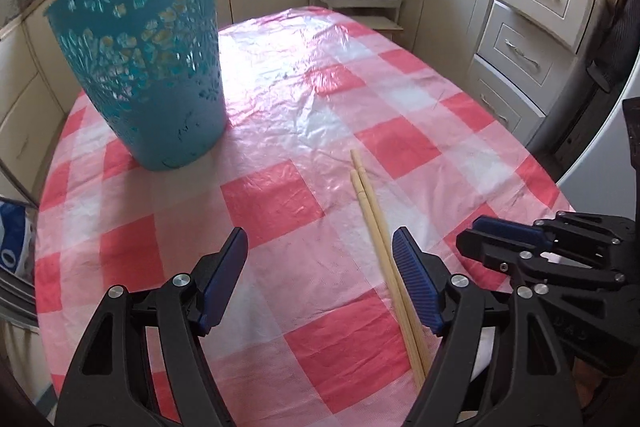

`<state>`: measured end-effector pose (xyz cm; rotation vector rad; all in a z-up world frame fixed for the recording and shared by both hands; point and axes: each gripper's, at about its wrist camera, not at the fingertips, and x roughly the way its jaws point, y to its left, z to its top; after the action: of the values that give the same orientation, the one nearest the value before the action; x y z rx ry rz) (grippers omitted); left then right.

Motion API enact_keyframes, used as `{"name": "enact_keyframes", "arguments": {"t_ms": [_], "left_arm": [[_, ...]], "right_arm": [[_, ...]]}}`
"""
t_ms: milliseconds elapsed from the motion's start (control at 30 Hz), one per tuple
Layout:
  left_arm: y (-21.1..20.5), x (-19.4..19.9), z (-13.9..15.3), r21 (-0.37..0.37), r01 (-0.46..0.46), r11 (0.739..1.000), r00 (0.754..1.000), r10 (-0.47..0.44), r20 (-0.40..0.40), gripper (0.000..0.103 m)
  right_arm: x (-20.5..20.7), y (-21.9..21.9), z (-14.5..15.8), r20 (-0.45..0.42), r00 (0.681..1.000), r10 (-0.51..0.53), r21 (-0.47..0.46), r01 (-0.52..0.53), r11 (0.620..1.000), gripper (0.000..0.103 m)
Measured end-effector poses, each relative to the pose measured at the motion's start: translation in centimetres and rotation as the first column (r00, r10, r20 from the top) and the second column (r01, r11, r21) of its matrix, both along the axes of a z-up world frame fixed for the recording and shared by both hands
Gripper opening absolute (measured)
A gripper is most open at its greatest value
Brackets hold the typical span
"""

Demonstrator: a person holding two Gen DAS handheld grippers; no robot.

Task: Organize utensils
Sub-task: 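Move both grippers down to the remaining chopsticks on the cloth, then grasp a chopstick with the left gripper while the right gripper grasps another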

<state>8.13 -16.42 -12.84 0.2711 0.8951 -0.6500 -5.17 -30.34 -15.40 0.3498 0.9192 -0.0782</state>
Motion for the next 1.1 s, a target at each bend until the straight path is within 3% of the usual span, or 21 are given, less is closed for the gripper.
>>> {"name": "enact_keyframes", "arguments": {"t_ms": [367, 500, 733, 833, 1000, 1100], "left_arm": [[-0.8, 0.2, -1.5, 0.077, -0.018, 0.997, 1.0, 0.019, -0.016, 0.071], [-0.5, 0.3, -1.6, 0.069, -0.019, 0.997, 1.0, 0.02, -0.011, 0.07], [0.2, 0.7, -1.2, 0.083, 0.046, 0.995, 0.999, -0.048, 0.02, 0.043], [2.5, 2.2, -1.1, 0.071, 0.011, 0.997, 1.0, -0.011, 0.0, 0.04], [5.4, 4.3, -1.0, 0.069, -0.053, 0.996, 0.998, 0.055, -0.017, 0.021], [6.1, 5.0, -1.1, 0.063, -0.037, 0.997, 0.999, 0.038, -0.003, 0.02]], "right_arm": [[0.1, -0.1, 0.0, 0.014, 1.0, -0.002, 0.021, 0.002, 1.0, 0.025], [0.2, 0.0, 0.0, 0.019, 1.0, -0.002, 0.021, 0.002, 1.0, 0.029], [1.3, 1.1, 0.2, 0.036, 0.999, 0.03, 0.041, -0.032, 0.999, 0.029], [2.6, 2.5, 0.4, 0.04, 0.997, 0.071, 0.042, -0.072, 0.997, 0.029], [5.8, 4.2, -0.1, -0.009, 0.994, 0.111, -0.007, -0.111, 0.994, 0.029], [7.1, 5.0, -0.1, -0.019, 0.991, 0.133, -0.073, -0.134, 0.988, 0.028]]}}
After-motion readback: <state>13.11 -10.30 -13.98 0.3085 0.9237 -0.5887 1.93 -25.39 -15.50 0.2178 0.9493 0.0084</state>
